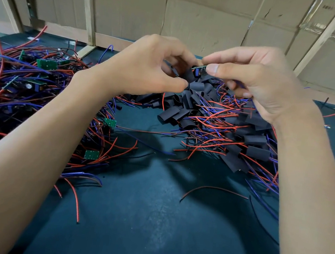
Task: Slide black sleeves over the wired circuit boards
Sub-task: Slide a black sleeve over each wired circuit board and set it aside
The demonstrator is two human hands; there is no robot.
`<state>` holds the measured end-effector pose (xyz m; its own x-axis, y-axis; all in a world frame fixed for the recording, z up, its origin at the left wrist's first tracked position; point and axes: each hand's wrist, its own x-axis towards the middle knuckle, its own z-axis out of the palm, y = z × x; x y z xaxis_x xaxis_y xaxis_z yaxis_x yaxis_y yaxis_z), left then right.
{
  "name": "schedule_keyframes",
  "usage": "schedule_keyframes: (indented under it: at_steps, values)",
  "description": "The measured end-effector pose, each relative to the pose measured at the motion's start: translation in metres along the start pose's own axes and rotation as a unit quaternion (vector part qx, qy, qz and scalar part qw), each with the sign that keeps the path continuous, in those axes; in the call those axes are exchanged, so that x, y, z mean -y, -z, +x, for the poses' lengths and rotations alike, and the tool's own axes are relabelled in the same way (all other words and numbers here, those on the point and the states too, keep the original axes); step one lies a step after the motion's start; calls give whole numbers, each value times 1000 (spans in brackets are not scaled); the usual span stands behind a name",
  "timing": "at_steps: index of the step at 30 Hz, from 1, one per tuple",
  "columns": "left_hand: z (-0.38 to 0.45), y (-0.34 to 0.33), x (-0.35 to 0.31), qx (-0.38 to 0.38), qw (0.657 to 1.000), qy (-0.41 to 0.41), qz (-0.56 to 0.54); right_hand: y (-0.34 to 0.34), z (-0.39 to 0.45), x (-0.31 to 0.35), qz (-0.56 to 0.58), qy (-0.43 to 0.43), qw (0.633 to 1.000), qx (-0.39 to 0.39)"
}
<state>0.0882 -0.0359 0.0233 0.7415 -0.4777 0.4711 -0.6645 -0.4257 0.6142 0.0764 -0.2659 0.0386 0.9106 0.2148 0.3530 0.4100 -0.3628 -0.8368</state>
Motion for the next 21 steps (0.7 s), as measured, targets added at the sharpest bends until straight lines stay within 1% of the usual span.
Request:
schedule_keyframes:
  at_steps: [5,11,16,21]
  values:
    - [0,-2,-1,7,1000,-1,-18,3,-3,6,-31,29,999,-7]
    - [2,-6,-2,4,1000,-9,15,-11,-2,12,-57,34,998,2]
    - [2,-2,-3,-15,999,-19,25,-13,-5,17,-80,46,995,-25]
    - [3,-1,-1,-33,999,-21,10,-5,-9,21,-120,50,989,-65]
